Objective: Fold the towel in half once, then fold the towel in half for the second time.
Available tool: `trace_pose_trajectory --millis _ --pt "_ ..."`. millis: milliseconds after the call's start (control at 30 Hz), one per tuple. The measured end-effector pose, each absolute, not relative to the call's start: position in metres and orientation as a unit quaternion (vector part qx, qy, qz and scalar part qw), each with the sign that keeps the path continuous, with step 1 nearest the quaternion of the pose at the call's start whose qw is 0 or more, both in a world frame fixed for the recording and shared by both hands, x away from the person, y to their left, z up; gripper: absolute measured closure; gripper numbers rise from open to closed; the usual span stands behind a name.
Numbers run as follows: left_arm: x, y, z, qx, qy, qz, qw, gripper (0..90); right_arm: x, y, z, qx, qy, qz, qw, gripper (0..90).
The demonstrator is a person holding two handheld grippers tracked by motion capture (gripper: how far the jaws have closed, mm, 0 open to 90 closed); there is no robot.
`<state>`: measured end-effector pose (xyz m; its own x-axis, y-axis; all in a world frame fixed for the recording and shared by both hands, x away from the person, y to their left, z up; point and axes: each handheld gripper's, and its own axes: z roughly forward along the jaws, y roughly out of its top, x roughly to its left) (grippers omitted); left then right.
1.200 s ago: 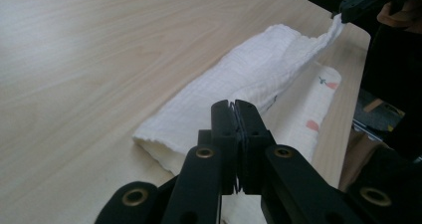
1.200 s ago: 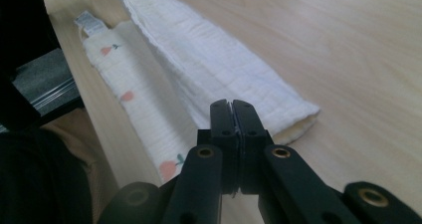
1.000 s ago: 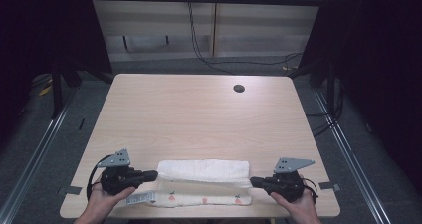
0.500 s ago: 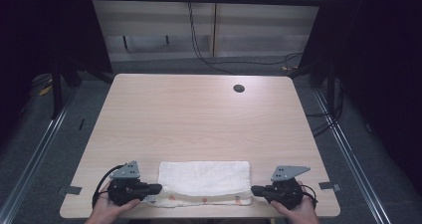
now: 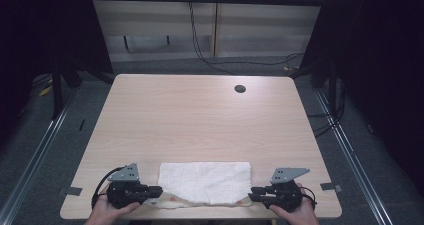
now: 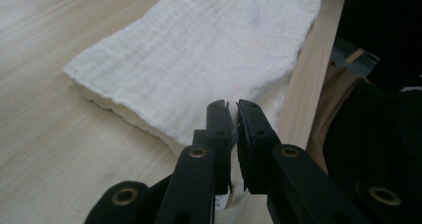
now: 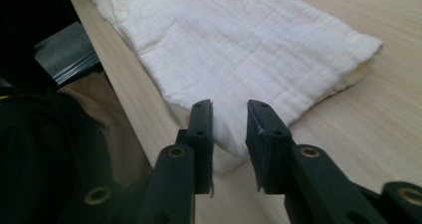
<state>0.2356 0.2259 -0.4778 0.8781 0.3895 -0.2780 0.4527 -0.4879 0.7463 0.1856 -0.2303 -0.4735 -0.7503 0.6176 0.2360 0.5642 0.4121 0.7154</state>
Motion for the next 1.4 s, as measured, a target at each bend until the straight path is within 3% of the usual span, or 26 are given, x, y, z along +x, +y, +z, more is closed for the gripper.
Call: trace_pose_trajectory --millis 100,267,600,900,1400 --pt "0.236 0.229 -0.478 0.86 0.252 -0.044 0.441 79.0 0.184 -0.235 -0.463 0.358 0.836 0.414 0.046 65.3" --pt "0.244 0.233 -0.477 0.853 0.273 -0.036 0.444 74.4 0.185 -0.241 -0.451 0.368 0.817 0.44 0.06 62.8" --pt "0.271 0.231 -0.466 0.834 0.315 -0.015 0.452 57.5 0.198 -0.18 -0.462 0.322 0.846 0.423 0.029 56.5" --pt "0.297 0.212 -0.459 0.854 0.309 -0.014 0.42 51.0 0.213 -0.13 -0.45 0.29 0.862 0.416 0.015 56.3" --pt "0.329 0.183 -0.453 0.863 0.29 -0.008 0.413 49.2 0.222 -0.056 -0.451 0.227 0.888 0.399 -0.025 53.9"
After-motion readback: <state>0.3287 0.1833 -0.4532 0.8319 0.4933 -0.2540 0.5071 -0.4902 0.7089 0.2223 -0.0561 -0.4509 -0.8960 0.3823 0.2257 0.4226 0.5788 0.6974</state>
